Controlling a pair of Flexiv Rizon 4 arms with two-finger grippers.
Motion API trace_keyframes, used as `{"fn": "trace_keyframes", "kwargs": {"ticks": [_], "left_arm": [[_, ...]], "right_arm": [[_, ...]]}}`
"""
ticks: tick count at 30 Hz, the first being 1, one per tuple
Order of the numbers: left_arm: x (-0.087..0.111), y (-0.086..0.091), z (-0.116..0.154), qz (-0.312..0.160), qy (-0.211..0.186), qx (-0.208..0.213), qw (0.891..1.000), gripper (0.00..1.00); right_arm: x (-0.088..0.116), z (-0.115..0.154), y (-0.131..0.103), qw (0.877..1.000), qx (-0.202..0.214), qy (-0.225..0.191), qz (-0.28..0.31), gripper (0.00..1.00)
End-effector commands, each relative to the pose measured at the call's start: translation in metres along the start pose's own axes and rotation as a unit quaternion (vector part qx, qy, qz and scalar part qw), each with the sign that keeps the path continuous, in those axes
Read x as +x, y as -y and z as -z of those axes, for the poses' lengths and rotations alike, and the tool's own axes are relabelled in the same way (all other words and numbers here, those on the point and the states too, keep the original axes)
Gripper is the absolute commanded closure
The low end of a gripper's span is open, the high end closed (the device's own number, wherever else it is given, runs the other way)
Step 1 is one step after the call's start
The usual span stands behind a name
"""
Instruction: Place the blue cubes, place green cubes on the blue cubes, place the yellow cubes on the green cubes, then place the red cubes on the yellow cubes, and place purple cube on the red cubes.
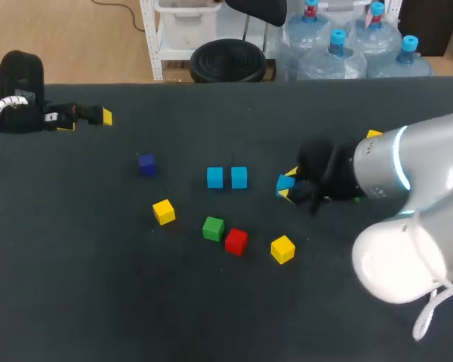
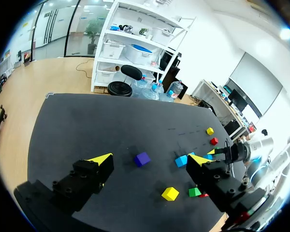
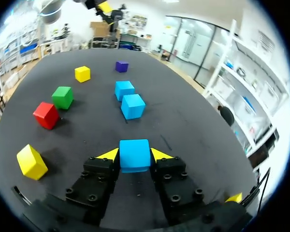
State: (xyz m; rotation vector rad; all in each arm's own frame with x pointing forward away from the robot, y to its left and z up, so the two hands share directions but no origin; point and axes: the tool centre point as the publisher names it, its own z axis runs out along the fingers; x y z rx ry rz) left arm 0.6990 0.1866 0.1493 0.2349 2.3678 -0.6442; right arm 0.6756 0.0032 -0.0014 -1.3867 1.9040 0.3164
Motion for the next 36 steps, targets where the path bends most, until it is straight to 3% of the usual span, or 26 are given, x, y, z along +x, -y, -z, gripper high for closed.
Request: {"fn": "trace_keyframes", "kwargs": {"ticks": [1,13,36], "left_arm": [[-0.001,0.001,0.000,0.001,-0.002,-0.003,1.000,0.00],[-0.001,0.001,0.000,0.001,-0.002,-0.003,1.000,0.00],[-0.001,0.001,0.000,0.001,-0.002,-0.003,1.000,0.00]], "right_arm": [[0.002,0.004,0.011,0.994,-0.107,0.018,0.022,1.00],[-0.011,0.006,0.026,0.984,-0.172,0.028,0.032,1.00],[-0.026,-0.022,0.021,0.975,-0.216,0.033,0.047,1.00]]}}
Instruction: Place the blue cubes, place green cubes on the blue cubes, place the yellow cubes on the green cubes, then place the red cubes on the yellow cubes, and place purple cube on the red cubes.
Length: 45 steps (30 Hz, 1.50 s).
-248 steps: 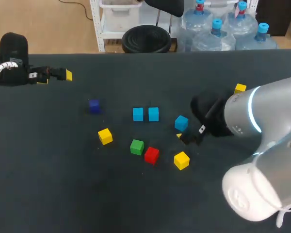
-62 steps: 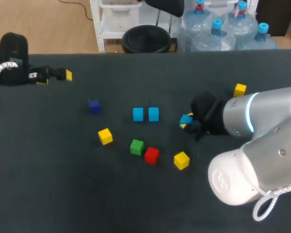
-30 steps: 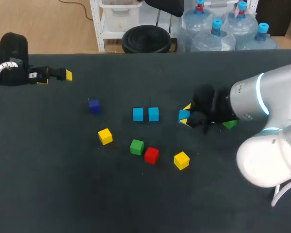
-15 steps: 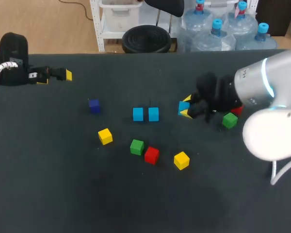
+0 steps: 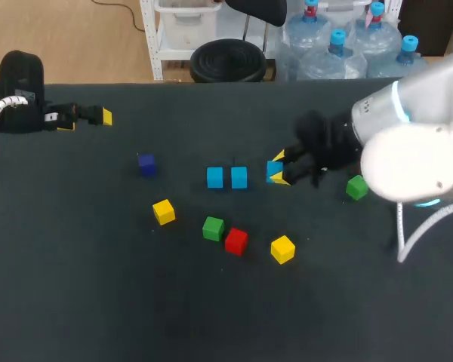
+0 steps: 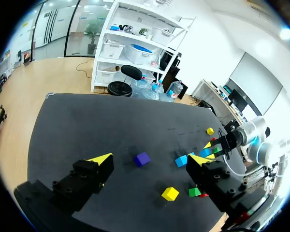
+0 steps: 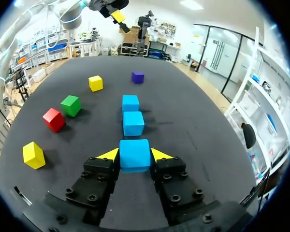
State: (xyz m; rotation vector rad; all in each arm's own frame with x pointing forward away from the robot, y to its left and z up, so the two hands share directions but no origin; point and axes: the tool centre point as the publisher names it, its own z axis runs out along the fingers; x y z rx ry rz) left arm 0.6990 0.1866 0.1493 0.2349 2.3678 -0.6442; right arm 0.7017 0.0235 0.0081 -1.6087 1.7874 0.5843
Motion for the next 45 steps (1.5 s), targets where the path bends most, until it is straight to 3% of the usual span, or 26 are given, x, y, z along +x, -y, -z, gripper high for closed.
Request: {"fn": "trace_keyframes", "kwargs": {"ticks": [1,23,45], "left_arm": [[-0.001,0.001,0.000,0.001,-0.002,-0.003,1.000,0.00],[-0.001,0.001,0.000,0.001,-0.002,-0.003,1.000,0.00],[-0.001,0.001,0.000,0.001,-0.002,-0.003,1.000,0.00]], "right_arm": [[0.000,-0.006,0.005,0.996,-0.084,0.003,0.001,1.00],[-0.003,-0.019,0.004,0.996,-0.088,0.002,-0.005,1.00],[-0.001,-0.028,-0.002,0.998,-0.060,-0.017,-0.015,1.00]]}}
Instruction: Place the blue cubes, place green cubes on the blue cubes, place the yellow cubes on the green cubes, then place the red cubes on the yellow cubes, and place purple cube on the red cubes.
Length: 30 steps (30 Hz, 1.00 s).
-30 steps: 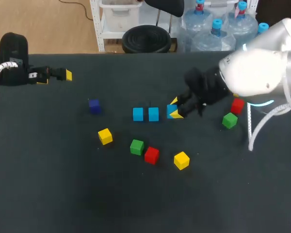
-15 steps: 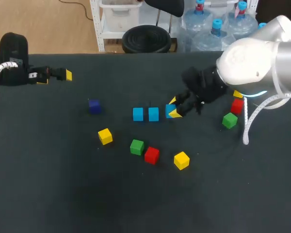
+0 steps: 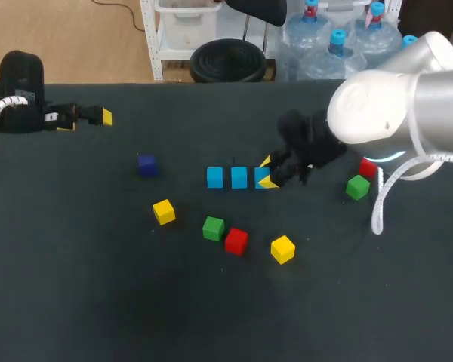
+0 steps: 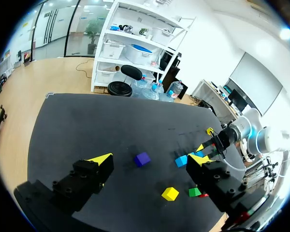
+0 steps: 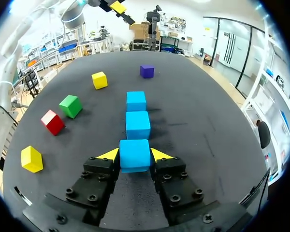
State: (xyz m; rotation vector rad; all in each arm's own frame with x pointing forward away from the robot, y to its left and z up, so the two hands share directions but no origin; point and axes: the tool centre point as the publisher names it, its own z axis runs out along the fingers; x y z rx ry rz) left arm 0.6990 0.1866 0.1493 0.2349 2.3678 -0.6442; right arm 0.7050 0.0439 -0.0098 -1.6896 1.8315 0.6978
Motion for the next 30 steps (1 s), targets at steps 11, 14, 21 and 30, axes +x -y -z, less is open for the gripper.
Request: {"fn": "trace_keyframes", "kwargs": {"ticks": [11,14,21,30], "left_arm": [[-0.0008,0.0012,0.0000,0.001,-0.002,-0.003,1.000,0.00],[-0.0008,0.0012,0.0000,0.001,-0.002,-0.003,1.000,0.00],[-0.0008,0.0012,0.0000,0.001,-0.002,-0.003,1.000,0.00],[-0.0008,0.0012,0.0000,0.001,-0.002,-0.003,1.000,0.00]], "right_arm": [[0.0011,0.0000,0.0030,1.000,0.007,-0.001,-0.004,1.00],[0.0012,-0.0001,0.0036,1.000,0.008,-0.001,-0.004,1.00],[0.0018,-0.0002,0.0041,1.000,0.008,-0.001,-0.006,1.00],[0.0024,-0.0012,0.0045,1.000,0.007,-0.003,-0.008,1.00]]}}
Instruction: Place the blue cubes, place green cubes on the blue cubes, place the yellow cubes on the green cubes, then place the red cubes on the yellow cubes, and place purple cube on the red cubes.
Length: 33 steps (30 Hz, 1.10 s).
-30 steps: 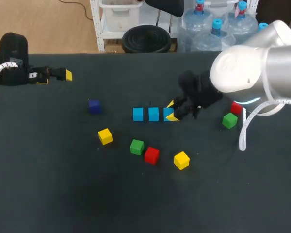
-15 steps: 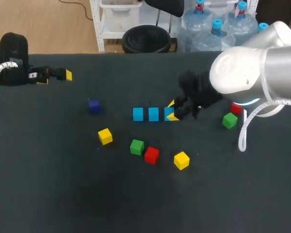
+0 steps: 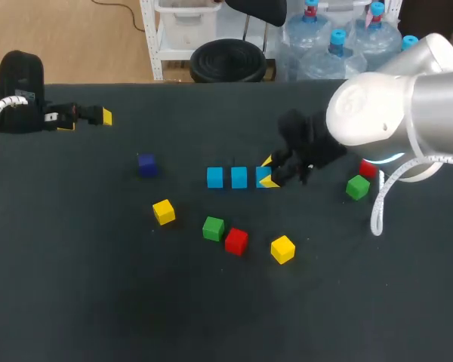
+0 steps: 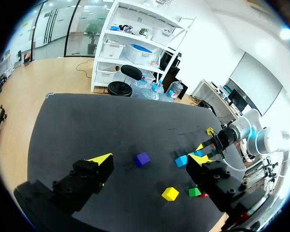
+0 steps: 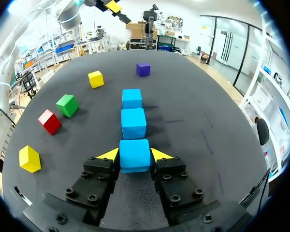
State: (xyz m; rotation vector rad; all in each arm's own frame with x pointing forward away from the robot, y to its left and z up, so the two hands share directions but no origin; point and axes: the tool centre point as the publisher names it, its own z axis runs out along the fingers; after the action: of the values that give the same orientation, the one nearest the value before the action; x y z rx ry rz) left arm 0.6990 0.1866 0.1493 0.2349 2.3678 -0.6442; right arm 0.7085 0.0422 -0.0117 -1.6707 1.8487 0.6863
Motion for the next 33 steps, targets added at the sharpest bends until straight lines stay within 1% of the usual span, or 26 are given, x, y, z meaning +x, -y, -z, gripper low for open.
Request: {"fn": "trace_keyframes", "kwargs": {"ticks": [1,2,3,4,5,7,11,16,22,26,28,33], "left_arm": [[-0.0008,0.0012,0.0000,0.001,-0.002,-0.003,1.000,0.00],[-0.0008,0.0012,0.0000,0.001,-0.002,-0.003,1.000,0.00],[-0.0008,0.0012,0.0000,0.001,-0.002,-0.003,1.000,0.00],[-0.0008,0.0012,0.0000,0.001,-0.002,-0.003,1.000,0.00],[-0.0008,0.0012,0.0000,0.001,-0.002,-0.003,1.000,0.00],[-0.0008,0.0012,0.0000,0.001,-0.002,-0.003,1.000,0.00],[-0.0008,0.0012,0.0000,0.001,-0.002,-0.003,1.000,0.00],[-0.0008,0.0012,0.0000,0.001,-0.002,-0.003,1.000,0.00],[-0.0008,0.0012,0.0000,0.001,-0.002,-0.003,1.000,0.00],[-0.0008,0.0012,0.0000,0.001,-0.002,-0.003,1.000,0.00],[-0.0008,0.0012,0.0000,0.001,-0.002,-0.003,1.000,0.00],[-0.0008,0.0012,0.0000,0.001,-0.002,-0.003,1.000,0.00]], "right_arm": [[0.0000,-0.0010,0.0009,1.000,-0.001,-0.002,0.000,1.00],[0.0000,-0.0011,0.0009,1.000,-0.001,-0.002,-0.001,0.94],[0.0000,-0.0012,0.0010,1.000,-0.001,-0.002,-0.001,0.82],[0.0000,-0.0012,0.0011,1.000,-0.001,-0.003,0.000,0.75],[-0.0001,-0.0013,0.0014,1.000,-0.001,-0.002,0.000,0.74],[-0.0003,-0.0013,0.0020,1.000,0.000,-0.002,0.000,0.75],[-0.0001,-0.0015,0.0027,1.000,0.001,-0.003,-0.001,0.71],[-0.0003,-0.0021,0.0026,1.000,0.000,-0.001,-0.001,0.75],[-0.0005,-0.0035,0.0015,1.000,-0.002,-0.002,-0.002,0.75],[-0.0006,-0.0038,0.0011,1.000,-0.003,-0.002,-0.001,0.73],[-0.0006,-0.0040,0.0010,1.000,-0.003,-0.002,-0.001,0.70],[-0.0006,-0.0040,0.0009,1.000,-0.003,-0.002,0.000,0.53]]}}
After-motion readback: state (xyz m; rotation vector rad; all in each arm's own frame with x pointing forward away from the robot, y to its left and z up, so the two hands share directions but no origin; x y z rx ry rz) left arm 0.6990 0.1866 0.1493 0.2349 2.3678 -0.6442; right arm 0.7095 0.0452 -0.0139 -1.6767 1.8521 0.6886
